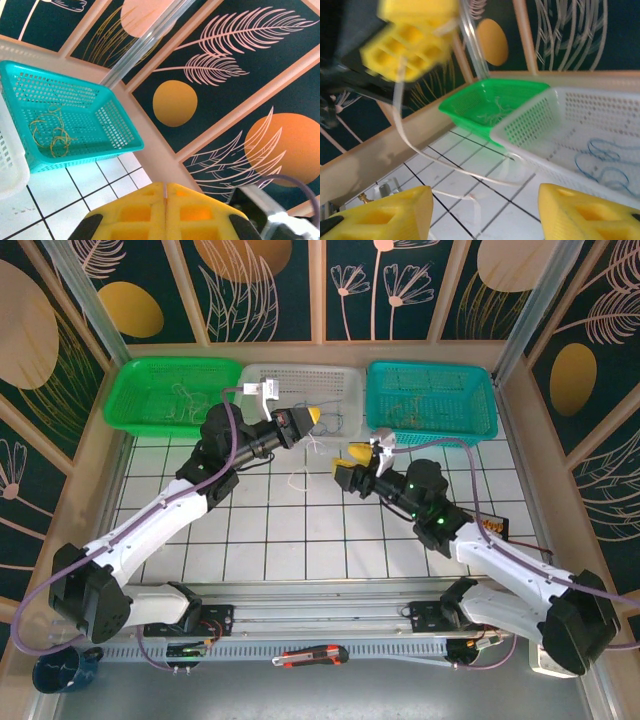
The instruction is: Untangle the cables
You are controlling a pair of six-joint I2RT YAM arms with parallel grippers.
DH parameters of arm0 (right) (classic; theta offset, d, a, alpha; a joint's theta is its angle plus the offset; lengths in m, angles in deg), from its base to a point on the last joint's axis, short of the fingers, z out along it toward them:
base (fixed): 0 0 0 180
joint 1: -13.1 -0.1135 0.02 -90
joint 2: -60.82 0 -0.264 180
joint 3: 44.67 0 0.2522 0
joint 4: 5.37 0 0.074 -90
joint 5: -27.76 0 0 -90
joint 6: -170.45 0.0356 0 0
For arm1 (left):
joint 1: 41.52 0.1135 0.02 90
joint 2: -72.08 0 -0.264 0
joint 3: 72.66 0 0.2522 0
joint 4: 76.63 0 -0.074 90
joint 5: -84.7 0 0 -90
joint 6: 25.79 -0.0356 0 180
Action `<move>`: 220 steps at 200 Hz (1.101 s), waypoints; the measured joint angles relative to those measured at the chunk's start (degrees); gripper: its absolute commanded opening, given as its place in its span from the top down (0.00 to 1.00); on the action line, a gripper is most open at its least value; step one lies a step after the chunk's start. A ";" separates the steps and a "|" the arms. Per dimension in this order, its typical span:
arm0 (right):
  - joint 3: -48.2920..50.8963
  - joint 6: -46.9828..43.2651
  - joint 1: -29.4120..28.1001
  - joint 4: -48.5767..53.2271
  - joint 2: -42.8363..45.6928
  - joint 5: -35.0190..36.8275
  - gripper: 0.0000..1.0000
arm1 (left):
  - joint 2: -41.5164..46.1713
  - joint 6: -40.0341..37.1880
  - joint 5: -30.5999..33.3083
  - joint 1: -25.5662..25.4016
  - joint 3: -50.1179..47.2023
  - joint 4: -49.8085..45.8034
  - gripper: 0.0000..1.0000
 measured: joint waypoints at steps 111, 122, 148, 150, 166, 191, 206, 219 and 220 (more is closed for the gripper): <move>-9.40 -7.82 -2.93 -7.82 -16.39 3.91 0.53 | 0.00 3.37 -2.89 0.00 3.34 0.90 1.00; -9.40 -7.50 -2.93 -9.75 -18.93 4.81 0.58 | 0.00 4.48 -3.39 0.00 3.98 1.57 1.00; -8.87 -5.07 -2.69 -15.50 -24.76 6.93 0.66 | -0.11 7.04 -4.20 0.00 5.88 3.54 1.00; -8.85 -5.01 -2.69 -15.91 -25.11 6.99 0.66 | -0.11 7.28 -4.24 0.00 6.03 3.76 1.00; -8.20 -2.89 -2.58 -19.15 -28.09 7.82 0.69 | -0.11 8.44 -4.31 0.00 7.19 4.90 1.00; -6.82 -0.20 -2.54 -22.62 -31.39 8.76 0.78 | -0.11 9.29 -4.26 0.00 9.27 5.25 1.00; -5.53 1.55 -2.54 -24.44 -32.85 8.96 0.79 | -0.11 9.22 -3.82 0.00 10.82 4.96 1.00; -4.00 2.84 -2.54 -25.81 -33.77 9.07 0.79 | -0.11 8.52 -3.19 0.02 12.72 4.00 1.00; -3.80 2.95 -2.54 -25.94 -33.83 9.07 0.79 | -0.11 8.52 -3.17 0.00 12.83 3.91 1.00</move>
